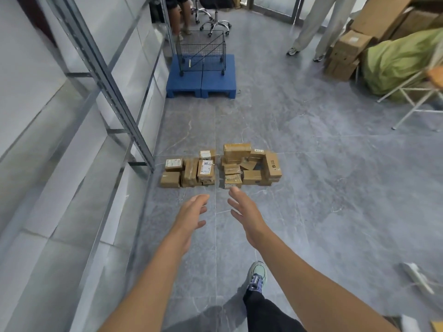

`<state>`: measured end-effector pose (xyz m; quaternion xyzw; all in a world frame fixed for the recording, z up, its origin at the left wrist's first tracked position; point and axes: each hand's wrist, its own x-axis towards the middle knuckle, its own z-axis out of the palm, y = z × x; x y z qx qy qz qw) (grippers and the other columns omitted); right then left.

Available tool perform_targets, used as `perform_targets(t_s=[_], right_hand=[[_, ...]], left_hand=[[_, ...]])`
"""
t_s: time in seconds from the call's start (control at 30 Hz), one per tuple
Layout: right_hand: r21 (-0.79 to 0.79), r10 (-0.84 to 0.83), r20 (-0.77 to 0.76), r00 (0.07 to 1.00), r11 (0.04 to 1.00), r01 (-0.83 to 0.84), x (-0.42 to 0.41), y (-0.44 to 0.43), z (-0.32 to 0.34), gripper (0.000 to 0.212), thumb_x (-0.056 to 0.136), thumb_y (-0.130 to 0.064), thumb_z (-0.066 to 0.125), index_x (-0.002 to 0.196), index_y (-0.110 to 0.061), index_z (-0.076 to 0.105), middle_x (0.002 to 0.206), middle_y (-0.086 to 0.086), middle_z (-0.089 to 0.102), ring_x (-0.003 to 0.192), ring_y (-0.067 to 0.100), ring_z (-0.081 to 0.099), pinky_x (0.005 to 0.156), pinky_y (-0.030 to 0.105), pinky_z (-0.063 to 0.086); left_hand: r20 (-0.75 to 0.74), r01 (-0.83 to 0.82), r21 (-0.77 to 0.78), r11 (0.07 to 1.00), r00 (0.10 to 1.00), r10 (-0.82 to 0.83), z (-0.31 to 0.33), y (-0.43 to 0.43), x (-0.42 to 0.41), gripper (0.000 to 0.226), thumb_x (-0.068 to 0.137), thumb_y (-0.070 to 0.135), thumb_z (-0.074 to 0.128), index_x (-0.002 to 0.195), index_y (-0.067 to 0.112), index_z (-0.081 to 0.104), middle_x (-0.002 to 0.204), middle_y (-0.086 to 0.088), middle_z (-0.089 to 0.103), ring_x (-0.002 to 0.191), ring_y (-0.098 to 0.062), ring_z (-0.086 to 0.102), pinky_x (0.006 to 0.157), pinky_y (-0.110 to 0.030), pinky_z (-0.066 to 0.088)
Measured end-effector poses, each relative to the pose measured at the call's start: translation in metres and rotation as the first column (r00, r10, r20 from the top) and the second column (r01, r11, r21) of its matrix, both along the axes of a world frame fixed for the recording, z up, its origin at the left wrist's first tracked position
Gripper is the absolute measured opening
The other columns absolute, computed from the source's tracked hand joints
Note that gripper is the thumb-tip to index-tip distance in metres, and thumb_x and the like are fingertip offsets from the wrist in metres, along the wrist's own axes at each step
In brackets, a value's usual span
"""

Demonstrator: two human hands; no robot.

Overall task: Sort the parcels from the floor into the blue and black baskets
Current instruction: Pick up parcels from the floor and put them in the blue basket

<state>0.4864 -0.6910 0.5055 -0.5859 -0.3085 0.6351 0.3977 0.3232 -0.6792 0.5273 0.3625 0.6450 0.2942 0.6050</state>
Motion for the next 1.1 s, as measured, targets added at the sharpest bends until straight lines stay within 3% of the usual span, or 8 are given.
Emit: perform_targets(t_s=[0.37,0.57,0.9,1.1], right_hand=[[-0.045,-0.065,-0.027,0.998,0.997,0.064,0.123,0.101,-0.024,0.068,0.103,-0.062,0.048,0.159,-0.025,0.041,0.160,-0.008,0.046,0.141,0.011,0.049,0.114,0.032,0.038],[-0.071,-0.123,-0.012,0.992,0.990,0.122,0.170,0.147,-0.032,0.066,0.103,-0.063,0.046,0.158,-0.026,0.043,0.158,-0.008,0.048,0.141,0.013,0.050,0.121,0.039,0.037],[-0.165,-0.236,0.085,0.968,0.955,0.247,0.240,0.256,-0.079,0.062,0.105,-0.057,0.047,0.159,-0.026,0.042,0.157,-0.004,0.050,0.140,0.018,0.051,0.122,0.042,0.037],[-0.253,-0.249,0.174,0.953,0.924,0.287,0.273,0.342,-0.111,0.058,0.108,-0.056,0.043,0.157,-0.026,0.043,0.160,-0.003,0.047,0.144,0.019,0.048,0.125,0.046,0.033]], left_hand=[[0.023,0.084,-0.091,0.992,0.996,-0.082,-0.016,0.111,0.136,0.030,0.104,0.046,0.054,0.130,0.031,0.057,0.139,0.004,0.059,0.127,-0.014,0.056,0.108,-0.044,0.048],[0.031,0.153,-0.126,0.980,0.988,-0.150,-0.025,0.158,0.180,0.036,0.105,0.047,0.052,0.135,0.029,0.056,0.142,0.004,0.056,0.131,-0.015,0.054,0.113,-0.047,0.046],[0.088,0.252,-0.233,0.939,0.967,-0.238,-0.085,0.287,0.241,0.024,0.101,0.051,0.055,0.119,0.035,0.058,0.139,0.004,0.058,0.128,-0.014,0.055,0.110,-0.045,0.047],[0.138,0.280,-0.339,0.898,0.959,-0.247,-0.128,0.386,0.271,0.042,0.105,0.045,0.051,0.141,0.022,0.054,0.141,-0.001,0.055,0.132,-0.019,0.052,0.115,-0.047,0.044]])
